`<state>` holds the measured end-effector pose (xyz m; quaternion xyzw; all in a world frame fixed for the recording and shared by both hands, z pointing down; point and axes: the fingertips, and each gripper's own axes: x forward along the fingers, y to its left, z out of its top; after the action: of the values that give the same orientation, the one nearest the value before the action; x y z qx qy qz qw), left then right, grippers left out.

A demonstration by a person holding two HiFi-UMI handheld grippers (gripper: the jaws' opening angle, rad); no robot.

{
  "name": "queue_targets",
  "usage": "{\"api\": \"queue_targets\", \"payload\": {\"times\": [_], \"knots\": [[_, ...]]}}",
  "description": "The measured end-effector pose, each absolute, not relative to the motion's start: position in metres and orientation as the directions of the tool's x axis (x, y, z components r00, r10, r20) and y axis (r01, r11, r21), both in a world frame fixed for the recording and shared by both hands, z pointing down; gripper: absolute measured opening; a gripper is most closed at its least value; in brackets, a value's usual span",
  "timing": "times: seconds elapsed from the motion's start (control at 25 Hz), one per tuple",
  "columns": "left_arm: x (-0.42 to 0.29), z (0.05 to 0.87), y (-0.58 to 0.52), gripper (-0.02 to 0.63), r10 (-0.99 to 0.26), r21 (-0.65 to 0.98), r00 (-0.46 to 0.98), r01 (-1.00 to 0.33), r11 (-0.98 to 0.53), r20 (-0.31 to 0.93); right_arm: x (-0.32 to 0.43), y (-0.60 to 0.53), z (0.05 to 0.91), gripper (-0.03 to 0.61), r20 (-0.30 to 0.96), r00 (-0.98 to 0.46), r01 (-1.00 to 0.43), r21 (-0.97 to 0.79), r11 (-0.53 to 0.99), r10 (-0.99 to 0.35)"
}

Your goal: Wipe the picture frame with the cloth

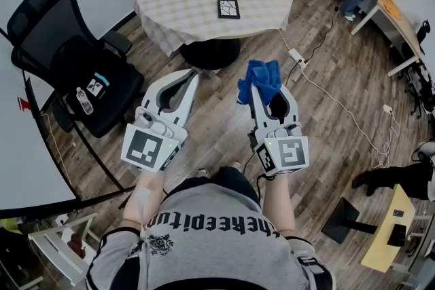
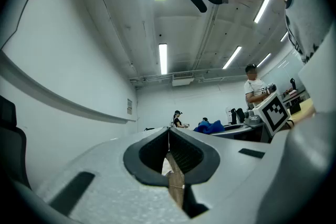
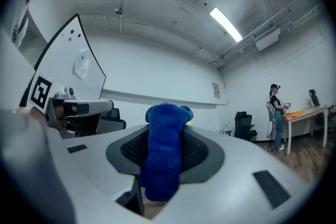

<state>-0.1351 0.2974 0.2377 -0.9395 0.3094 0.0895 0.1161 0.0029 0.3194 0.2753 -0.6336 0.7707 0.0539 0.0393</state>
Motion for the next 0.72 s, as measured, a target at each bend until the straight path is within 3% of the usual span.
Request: {"api": "queue_targets", "payload": {"times": [0.72], "knots": [[-0.147,0.236,0.303,0.016,-0.553,-0.162,0.794,-0.598,-0.785,-0.252,-0.008,0.329,0.272,0.146,-0.142,-0.188,-0.982,0.042,0.184,-0.972]]}}
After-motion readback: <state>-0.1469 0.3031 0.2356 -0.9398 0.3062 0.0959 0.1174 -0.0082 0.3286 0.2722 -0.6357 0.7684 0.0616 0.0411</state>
